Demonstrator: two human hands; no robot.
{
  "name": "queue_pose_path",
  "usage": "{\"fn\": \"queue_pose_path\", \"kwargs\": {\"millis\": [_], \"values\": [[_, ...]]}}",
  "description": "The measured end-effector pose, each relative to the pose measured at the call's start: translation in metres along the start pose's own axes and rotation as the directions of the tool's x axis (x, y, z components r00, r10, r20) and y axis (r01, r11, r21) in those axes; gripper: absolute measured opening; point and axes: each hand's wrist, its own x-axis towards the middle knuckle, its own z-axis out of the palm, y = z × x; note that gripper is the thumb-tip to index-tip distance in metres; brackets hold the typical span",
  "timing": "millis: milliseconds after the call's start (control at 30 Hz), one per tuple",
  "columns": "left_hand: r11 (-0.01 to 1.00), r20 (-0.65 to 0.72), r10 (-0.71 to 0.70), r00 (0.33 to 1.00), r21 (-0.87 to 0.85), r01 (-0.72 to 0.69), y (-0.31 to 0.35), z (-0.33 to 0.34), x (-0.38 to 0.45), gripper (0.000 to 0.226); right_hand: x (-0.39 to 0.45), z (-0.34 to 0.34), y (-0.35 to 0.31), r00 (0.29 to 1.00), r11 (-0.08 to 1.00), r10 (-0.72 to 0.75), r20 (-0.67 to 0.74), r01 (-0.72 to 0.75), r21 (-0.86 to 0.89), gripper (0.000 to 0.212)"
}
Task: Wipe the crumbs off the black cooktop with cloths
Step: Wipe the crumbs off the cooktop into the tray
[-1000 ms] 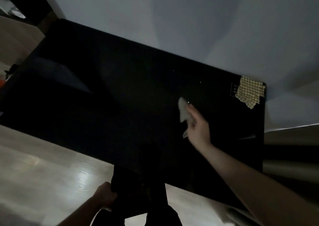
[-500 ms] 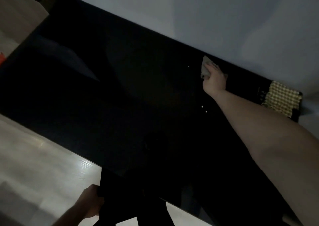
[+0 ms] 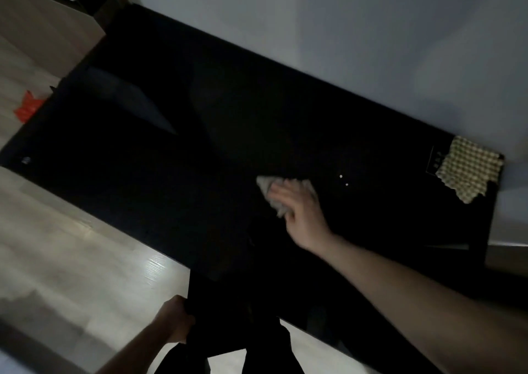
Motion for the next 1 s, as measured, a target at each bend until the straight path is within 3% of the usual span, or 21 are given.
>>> {"fn": "queue_pose_path", "kwargs": {"millis": [100, 167, 233, 333, 433, 600, 700, 767, 833, 933, 1000], "values": [[1.0, 0.027, -0.001, 1.0, -0.008, 0.002, 0.005, 0.002, -0.009, 0.01, -0.08, 0.045, -0.048, 0.996, 0.984, 0.03, 0.087, -0.044, 0.17, 0.076], [1.0, 0.04, 0.015, 0.999, 0.013, -0.016, 0.005, 0.004, -0.014, 0.009, -0.126, 0.072, -0.079, 0.992, 0.955, 0.056, 0.113, -0.087, 0.285, 0.065], [0.998, 0.057, 0.028, 0.998, 0.049, -0.031, 0.005, 0.006, -0.018, 0.023, -0.154, 0.085, -0.106, 0.98, 0.884, 0.132, 0.152, -0.185, 0.429, 0.063], [0.998, 0.062, -0.004, 0.998, -0.058, 0.008, 0.006, 0.015, -0.021, 0.054, -0.16, 0.073, -0.128, 0.925, 0.726, 0.288, 0.246, -0.379, 0.574, 0.073], [0.999, 0.038, -0.005, 0.999, -0.035, 0.007, 0.002, 0.021, -0.023, 0.052, -0.141, 0.037, -0.12, 0.903, 0.651, 0.366, 0.224, -0.421, 0.632, 0.072], [1.0, 0.041, 0.026, 0.999, 0.001, -0.026, -0.005, 0.021, -0.023, 0.043, -0.061, -0.047, -0.034, 0.89, 0.844, 0.424, -0.167, -0.322, 0.429, 0.068], [0.999, 0.044, 0.04, 0.998, -0.015, -0.039, -0.003, 0.021, -0.02, 0.041, -0.011, -0.096, 0.03, 0.826, 0.884, 0.463, -0.322, -0.4, 0.244, 0.063], [1.0, 0.032, 0.024, 0.999, -0.011, -0.023, 0.001, 0.022, -0.023, 0.024, 0.014, -0.12, 0.069, 0.795, 0.882, 0.466, -0.389, -0.449, 0.139, 0.057], [1.0, 0.009, 0.027, 1.0, -0.014, -0.027, 0.004, 0.024, -0.022, 0.008, 0.033, -0.133, 0.101, 0.795, 0.865, 0.484, -0.366, -0.498, 0.063, 0.049], [0.999, 0.007, 0.035, 0.999, -0.025, -0.034, 0.004, 0.028, -0.018, 0.009, 0.047, -0.129, 0.127, 0.845, 0.852, 0.485, -0.224, -0.514, -0.095, 0.047], [1.0, 0.006, 0.027, 1.0, -0.015, -0.027, 0.002, 0.029, -0.016, 0.008, 0.049, -0.122, 0.13, 0.846, 0.839, 0.485, -0.221, -0.522, -0.157, 0.049]]}}
